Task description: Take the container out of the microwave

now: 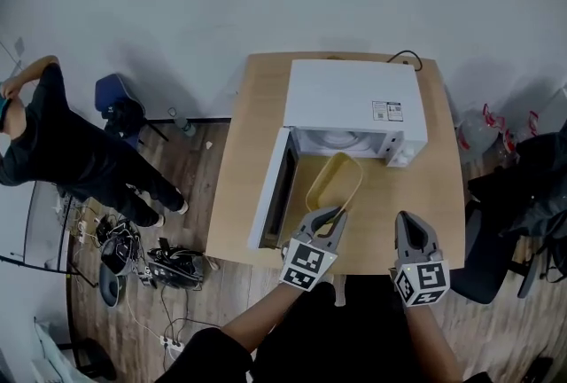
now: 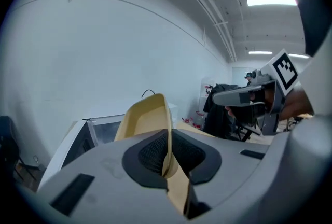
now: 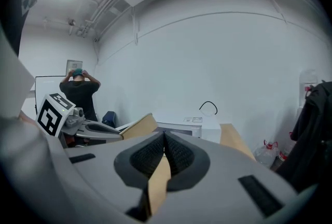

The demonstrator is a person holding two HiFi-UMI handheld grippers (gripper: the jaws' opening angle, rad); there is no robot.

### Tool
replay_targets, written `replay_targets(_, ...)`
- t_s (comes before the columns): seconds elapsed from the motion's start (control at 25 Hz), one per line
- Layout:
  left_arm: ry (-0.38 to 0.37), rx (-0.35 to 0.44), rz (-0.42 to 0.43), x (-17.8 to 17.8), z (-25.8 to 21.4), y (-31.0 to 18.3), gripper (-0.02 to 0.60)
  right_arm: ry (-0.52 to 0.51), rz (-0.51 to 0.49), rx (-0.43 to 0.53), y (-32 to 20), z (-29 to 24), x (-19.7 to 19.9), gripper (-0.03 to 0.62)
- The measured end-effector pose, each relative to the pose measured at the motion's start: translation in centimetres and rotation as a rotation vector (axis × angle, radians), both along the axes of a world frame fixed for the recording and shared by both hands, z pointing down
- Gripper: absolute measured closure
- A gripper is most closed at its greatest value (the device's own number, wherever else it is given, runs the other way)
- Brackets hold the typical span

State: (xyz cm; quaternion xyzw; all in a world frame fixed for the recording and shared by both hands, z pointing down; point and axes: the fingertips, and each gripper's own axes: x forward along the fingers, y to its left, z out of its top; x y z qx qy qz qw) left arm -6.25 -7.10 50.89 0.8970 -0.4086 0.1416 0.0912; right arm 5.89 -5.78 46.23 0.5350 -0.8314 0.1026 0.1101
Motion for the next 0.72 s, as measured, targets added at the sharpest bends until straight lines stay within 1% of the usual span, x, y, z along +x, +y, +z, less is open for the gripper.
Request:
replay_targets(0.08, 0.069, 0.003, -0.038, 0.5, -1.4, 1.0, 0.552, -0.023, -0.011, 0.002, 0.8, -1.0, 0.2, 0.534)
replay_targets(0.2, 0.113, 0.021, -0.096, 1.1, -2.7, 2.6, 0.552, -0.041, -0.053, 0.022, 2.1, -2.2, 0.3, 0.534)
replay_targets(0.32, 0.129, 0.030, -0.152, 1.8, -4.0, 4.2, 0.554, -0.028, -0.097, 0.046, 3.0, -3.0, 0.7, 0.534)
replay_targets(0.48, 0.135, 0.040, -0.218, 3.8, -5.2, 5.7, 0.554, -0.022, -0.121, 0.046, 3.7, -3.6, 2.9, 0.534)
replay_targets(0.6, 0.142, 0.047, -0.246, 5.8, -6.3, 6.7, 0.554, -0.016, -0.129, 0.051, 4.6, -4.1, 5.1, 0.534)
replay_targets(0.72, 0.130, 0.089, -0.261, 7.8, -7.4, 7.2, 0.554, -0.026, -0.132, 0.057, 5.0, -4.6, 7.3, 0.534)
